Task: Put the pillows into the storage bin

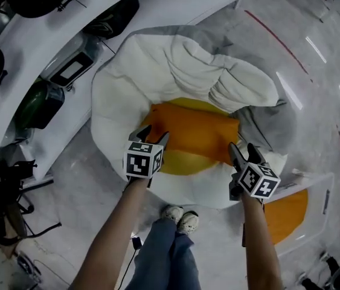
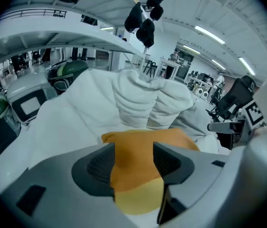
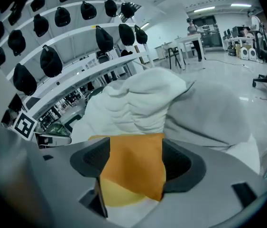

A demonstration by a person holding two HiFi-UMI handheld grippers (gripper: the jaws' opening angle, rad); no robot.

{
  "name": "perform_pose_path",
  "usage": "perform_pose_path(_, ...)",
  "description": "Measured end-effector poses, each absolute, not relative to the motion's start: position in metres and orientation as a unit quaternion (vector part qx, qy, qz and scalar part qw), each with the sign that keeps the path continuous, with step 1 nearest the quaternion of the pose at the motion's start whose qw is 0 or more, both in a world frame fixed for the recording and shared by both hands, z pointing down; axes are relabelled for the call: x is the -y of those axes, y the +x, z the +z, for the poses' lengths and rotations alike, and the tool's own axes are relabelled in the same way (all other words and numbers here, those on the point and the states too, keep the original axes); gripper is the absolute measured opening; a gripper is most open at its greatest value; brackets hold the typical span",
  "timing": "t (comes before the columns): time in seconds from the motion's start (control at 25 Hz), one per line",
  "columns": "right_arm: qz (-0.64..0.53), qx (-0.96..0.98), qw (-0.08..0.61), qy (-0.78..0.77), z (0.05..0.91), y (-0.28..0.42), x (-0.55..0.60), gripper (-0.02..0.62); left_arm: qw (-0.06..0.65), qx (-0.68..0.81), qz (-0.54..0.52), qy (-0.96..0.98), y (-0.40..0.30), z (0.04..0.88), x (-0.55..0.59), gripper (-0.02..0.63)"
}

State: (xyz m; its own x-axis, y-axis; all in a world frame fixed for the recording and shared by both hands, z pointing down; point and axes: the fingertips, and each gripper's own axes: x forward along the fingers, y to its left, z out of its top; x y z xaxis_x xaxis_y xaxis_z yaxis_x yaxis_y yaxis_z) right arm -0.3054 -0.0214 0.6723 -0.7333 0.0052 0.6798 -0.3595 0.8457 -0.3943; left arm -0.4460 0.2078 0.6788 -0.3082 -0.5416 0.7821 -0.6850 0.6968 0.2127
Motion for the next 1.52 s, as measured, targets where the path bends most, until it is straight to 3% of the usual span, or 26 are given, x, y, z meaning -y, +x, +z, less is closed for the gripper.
perform_pose_path(0.32, 0.293, 0.868, 0.395, 0.063, 0.746, -0.320, 0.017, 0.380, 0.493, 0.779, 0.054, 0.383, -0.450, 0.749, -0.220, 0.278)
perform_pose_path(0.52, 0.328, 0.852, 0.404, 0.058, 0.776, -0.326, 0.005, 0.379, 0.504, 0.772, 0.028, 0.386, -0.449, 0.775, -0.215, 0.270)
perform_pose_path(0.6, 0.330, 0.852, 0.403, 0.057, 0.777, -0.327, 0.002, 0.353, 0.506, 0.770, 0.020, 0.389, -0.449, 0.775, -0.213, 0.246)
perform_pose_path(0.76, 0.316, 0.852, 0.415, 0.043, 0.769, -0.325, -0.009, 0.219, 0.498, 0.771, 0.029, 0.396, -0.444, 0.766, -0.211, 0.151)
perform_pose_path(0.88, 0.308, 0.862, 0.401, 0.042, 0.753, -0.323, -0.010, 0.150, 0.481, 0.779, 0.036, 0.400, -0.442, 0.749, -0.206, 0.116)
perform_pose_path(1.16, 0.277, 0.894, 0.338, 0.096, 0.673, -0.281, 0.010, 0.135, 0.449, 0.779, 0.032, 0.436, -0.416, 0.680, -0.180, 0.112)
perform_pose_path(1.52, 0.306, 0.878, 0.285, 0.234, 0.599, -0.162, 0.078, 0.133, 0.415, 0.724, 0.070, 0.547, -0.346, 0.603, -0.068, 0.112)
